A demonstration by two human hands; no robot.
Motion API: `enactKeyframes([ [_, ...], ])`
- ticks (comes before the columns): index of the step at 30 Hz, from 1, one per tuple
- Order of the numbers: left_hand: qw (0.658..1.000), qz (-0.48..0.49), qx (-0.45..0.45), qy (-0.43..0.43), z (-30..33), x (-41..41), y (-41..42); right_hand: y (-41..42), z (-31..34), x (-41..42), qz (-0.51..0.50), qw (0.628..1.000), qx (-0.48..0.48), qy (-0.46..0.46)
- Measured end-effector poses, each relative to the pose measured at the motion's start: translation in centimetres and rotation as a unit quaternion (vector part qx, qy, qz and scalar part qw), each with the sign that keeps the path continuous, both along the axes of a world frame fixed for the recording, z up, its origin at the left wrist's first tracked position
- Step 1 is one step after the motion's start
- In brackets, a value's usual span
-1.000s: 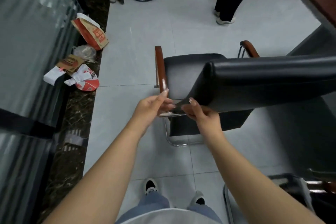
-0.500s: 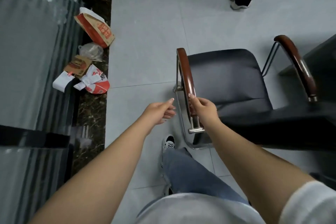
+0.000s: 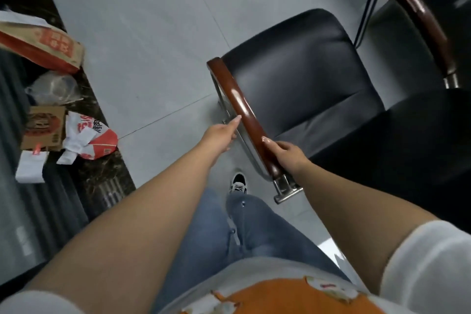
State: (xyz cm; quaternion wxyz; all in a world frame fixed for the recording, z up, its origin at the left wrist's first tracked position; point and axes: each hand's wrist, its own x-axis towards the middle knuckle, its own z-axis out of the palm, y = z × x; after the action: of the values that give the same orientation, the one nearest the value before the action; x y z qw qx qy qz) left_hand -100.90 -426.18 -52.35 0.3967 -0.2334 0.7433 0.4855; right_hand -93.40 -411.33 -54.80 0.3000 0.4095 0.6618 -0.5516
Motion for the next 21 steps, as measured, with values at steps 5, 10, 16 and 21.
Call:
enactKeyframes([
  [5, 0.999, -0.036, 0.025, -0.032, -2.9, -1.4, 1.1, -0.5, -2.0, 0.9, -0.023, 0.998, -0.018, -0.055],
  [10, 0.99, 0.03, 0.124, -0.053, -3.9, -2.4, 1.9, -1.3, -2.8, 0.5, -0.05, 0.997, -0.006, -0.063],
  [16, 0.987, 0.015, 0.137, -0.083, -3.1, -4.2, 1.3, -2.1, -2.2, -0.7, -0.076, 0.993, -0.007, -0.088],
  [21, 0.988, -0.037, 0.121, -0.084, -2.9, -8.5, 0.0, -4.0, -1.4, -4.0, -0.099, 0.991, -0.024, -0.087],
])
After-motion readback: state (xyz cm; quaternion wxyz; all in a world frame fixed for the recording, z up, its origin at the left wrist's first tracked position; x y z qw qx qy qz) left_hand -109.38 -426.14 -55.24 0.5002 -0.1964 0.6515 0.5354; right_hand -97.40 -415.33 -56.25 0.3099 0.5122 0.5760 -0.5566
